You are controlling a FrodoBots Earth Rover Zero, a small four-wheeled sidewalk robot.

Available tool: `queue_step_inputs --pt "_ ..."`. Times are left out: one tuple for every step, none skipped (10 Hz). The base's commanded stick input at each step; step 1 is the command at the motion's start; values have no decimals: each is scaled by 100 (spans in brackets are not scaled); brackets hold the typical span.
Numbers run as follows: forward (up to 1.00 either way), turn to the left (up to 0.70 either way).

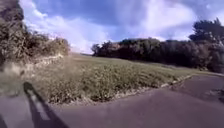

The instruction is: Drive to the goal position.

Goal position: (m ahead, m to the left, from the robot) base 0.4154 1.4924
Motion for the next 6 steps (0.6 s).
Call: queue_step_inputs --pt "0 -70" --pt "0 -70" --pt "0 -70" --pt "0 -70" --pt "0 -70" --pt "0 -70"
